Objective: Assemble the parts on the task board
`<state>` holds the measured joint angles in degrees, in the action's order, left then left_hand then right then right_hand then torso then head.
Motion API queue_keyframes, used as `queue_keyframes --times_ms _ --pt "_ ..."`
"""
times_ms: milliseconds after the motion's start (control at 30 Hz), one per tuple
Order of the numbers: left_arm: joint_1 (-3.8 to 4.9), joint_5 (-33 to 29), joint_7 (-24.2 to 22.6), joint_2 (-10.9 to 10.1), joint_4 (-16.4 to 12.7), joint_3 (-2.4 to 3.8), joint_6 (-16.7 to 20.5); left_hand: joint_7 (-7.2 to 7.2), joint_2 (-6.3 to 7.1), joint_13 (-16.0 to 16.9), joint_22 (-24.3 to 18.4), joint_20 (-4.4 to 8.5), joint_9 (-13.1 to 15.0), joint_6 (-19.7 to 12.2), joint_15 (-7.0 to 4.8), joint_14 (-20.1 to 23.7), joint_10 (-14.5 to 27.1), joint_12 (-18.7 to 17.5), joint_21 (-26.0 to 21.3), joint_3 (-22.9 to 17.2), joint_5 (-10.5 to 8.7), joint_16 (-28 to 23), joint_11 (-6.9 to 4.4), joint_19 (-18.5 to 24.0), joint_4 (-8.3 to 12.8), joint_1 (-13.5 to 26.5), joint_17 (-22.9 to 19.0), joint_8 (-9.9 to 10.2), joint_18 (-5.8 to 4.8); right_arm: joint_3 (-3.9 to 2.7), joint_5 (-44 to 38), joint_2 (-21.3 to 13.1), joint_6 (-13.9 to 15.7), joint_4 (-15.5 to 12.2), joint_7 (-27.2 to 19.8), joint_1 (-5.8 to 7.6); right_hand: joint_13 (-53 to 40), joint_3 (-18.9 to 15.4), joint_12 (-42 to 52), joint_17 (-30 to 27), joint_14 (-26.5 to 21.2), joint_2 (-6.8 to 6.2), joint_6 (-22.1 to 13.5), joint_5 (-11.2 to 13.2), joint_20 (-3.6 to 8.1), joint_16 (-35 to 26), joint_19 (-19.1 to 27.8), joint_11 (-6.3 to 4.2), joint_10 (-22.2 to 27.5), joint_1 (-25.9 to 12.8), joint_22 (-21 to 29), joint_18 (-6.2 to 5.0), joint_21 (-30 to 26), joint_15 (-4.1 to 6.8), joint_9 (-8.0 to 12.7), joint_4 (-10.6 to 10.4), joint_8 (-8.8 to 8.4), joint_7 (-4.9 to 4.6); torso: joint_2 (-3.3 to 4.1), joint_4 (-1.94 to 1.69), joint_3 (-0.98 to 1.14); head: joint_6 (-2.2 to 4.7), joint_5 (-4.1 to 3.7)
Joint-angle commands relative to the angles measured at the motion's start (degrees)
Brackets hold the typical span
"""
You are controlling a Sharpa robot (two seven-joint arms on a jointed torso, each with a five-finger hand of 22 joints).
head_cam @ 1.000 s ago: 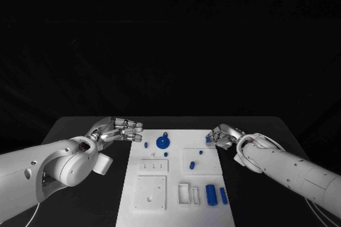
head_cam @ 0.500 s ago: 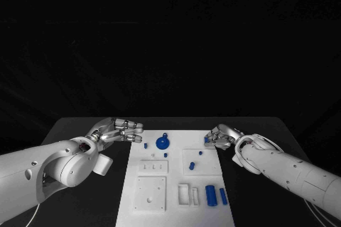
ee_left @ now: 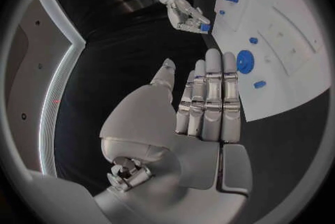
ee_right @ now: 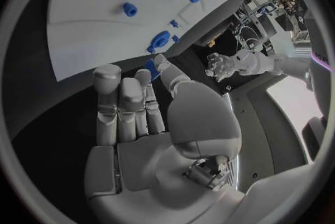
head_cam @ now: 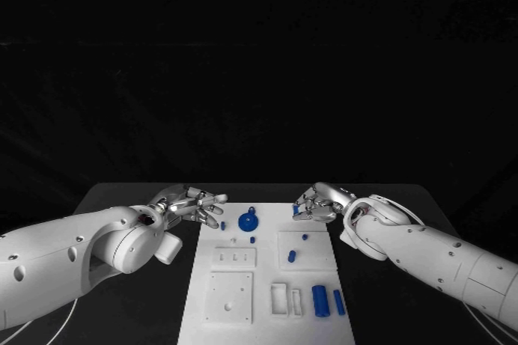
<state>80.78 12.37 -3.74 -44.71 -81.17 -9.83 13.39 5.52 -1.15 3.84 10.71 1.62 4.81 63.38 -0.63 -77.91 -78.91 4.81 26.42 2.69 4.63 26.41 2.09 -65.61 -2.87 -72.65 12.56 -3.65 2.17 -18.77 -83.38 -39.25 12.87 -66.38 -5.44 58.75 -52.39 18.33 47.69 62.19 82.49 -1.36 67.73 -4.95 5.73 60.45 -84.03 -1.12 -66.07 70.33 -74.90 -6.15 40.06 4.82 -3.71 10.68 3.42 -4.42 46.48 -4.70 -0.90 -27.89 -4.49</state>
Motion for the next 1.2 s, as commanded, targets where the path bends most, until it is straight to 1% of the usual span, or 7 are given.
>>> queue_keyframes --times_ms 33,200,300,367,500,767,1200 --pt "0.52 2.91 8.72 1.11 1.51 0.12 -2.14 -1.11 -1.10 0.88 3.21 1.67 1.97 2.13 -1.42 0.69 -3.52 2.13 4.85 0.35 0.26 9.36 -1.56 -0.47 -2.25 1.91 5.37 -0.53 -1.24 -0.01 -5.58 0.36 -3.85 -2.19 4.71 0.38 -0.25 0.17 0.15 0.24 0.21 -0.66 0.70 -0.44 0.24 0.07 -3.01 -0.27 0.07 0.11 -4.65 0.66 0.38 0.10 -0.02 -0.47 0.16 0.63 -1.18 0.09 -0.26 -0.46 0.77" --pt "0.89 4.75 10.86 3.09 3.92 0.14 -3.69 -2.96 0.40 8.58 14.85 3.87 13.07 2.85 -3.47 6.75 -3.62 12.64 20.24 0.19 2.21 30.46 -3.53 5.14 -4.12 6.47 16.35 -4.91 -1.50 -0.02 -8.05 1.76 -4.52 -5.12 7.14 0.73 -0.66 0.55 0.01 0.53 0.29 -1.03 0.48 -1.23 0.21 0.02 -2.99 -0.25 -0.06 0.16 -4.65 0.62 0.68 0.09 -0.02 -0.84 0.16 0.54 -1.75 0.18 -0.34 -0.88 1.44" --pt "0.97 5.64 11.34 4.37 5.35 0.12 -4.02 -3.68 2.24 12.68 18.39 4.02 22.42 0.91 -3.74 7.88 -1.42 17.62 24.50 -0.67 7.51 34.47 -3.86 7.77 -4.98 8.46 16.73 -8.98 -1.15 -0.01 -9.41 2.94 -4.58 -6.40 8.56 0.80 -0.78 0.74 -0.06 0.52 0.27 -1.22 0.09 -2.29 0.20 -0.11 -2.96 -0.20 -0.04 0.06 -4.61 0.60 0.57 0.05 0.00 -0.94 0.15 0.43 -1.93 0.21 -0.41 -1.21 1.42" --pt "1.00 6.42 11.56 5.14 6.05 0.10 -4.17 -3.96 1.99 14.59 19.80 4.04 27.95 -1.11 -3.83 8.45 -0.08 20.07 26.17 -0.85 11.31 36.33 -3.93 8.87 -5.39 9.25 16.56 -11.61 -1.01 0.00 -10.33 3.77 -4.51 -7.19 9.52 0.83 -0.88 1.18 -0.12 0.57 0.30 -1.40 -0.98 -3.86 0.14 -0.15 -2.96 -0.06 0.00 -0.07 -4.59 0.57 0.54 -0.03 0.00 -1.00 0.17 0.11 -1.99 0.23 -0.44 -1.34 1.34" --pt "1.01 7.68 11.68 6.28 6.80 0.08 -4.24 -4.24 2.42 17.83 21.98 3.80 36.96 -3.88 -3.71 9.97 2.92 24.74 28.48 -1.58 11.49 39.64 -3.94 11.15 -5.78 9.19 14.66 -13.57 -0.69 0.03 -11.27 5.25 -4.41 -8.08 10.98 0.86 -1.09 1.80 -0.16 0.68 0.35 -1.75 -1.53 -4.94 0.07 -0.21 -2.95 0.00 -0.03 -0.42 -4.55 0.46 0.49 -0.08 0.00 -1.23 0.14 -0.06 -2.09 0.36 -0.45 -1.61 1.27" --pt "1.00 11.14 12.09 7.96 7.34 0.05 -4.32 -3.96 4.46 17.75 22.76 3.48 40.85 -2.78 -3.45 11.29 4.26 26.13 28.98 -3.06 10.35 42.00 -3.79 12.10 -6.36 9.28 10.82 -10.65 -0.53 0.15 -12.02 8.00 -4.27 -8.17 13.27 0.87 -1.31 2.39 -0.24 0.84 0.41 -1.91 -1.64 -6.46 0.04 -0.26 -3.01 0.01 -0.02 -0.70 -4.60 0.42 0.87 -0.09 -0.02 -1.36 0.15 -0.10 -1.92 0.25 -0.39 -1.76 1.01" --pt "0.92 15.91 14.06 9.17 6.91 -0.07 -4.44 -3.39 8.20 16.73 22.44 3.11 39.73 -2.31 -3.07 11.78 4.48 25.32 28.07 -4.72 5.51 42.09 -3.32 12.23 -9.87 9.39 8.43 -7.46 -0.45 0.18 -12.17 9.78 -4.00 -8.02 14.63 0.87 -1.33 2.48 -0.34 0.74 0.38 -2.03 -1.59 -7.49 0.05 -0.53 -3.01 -0.02 -0.06 -1.13 -4.53 0.38 0.74 -0.06 -0.02 -1.56 0.16 -0.07 -1.88 0.15 -0.43 -2.03 0.97"
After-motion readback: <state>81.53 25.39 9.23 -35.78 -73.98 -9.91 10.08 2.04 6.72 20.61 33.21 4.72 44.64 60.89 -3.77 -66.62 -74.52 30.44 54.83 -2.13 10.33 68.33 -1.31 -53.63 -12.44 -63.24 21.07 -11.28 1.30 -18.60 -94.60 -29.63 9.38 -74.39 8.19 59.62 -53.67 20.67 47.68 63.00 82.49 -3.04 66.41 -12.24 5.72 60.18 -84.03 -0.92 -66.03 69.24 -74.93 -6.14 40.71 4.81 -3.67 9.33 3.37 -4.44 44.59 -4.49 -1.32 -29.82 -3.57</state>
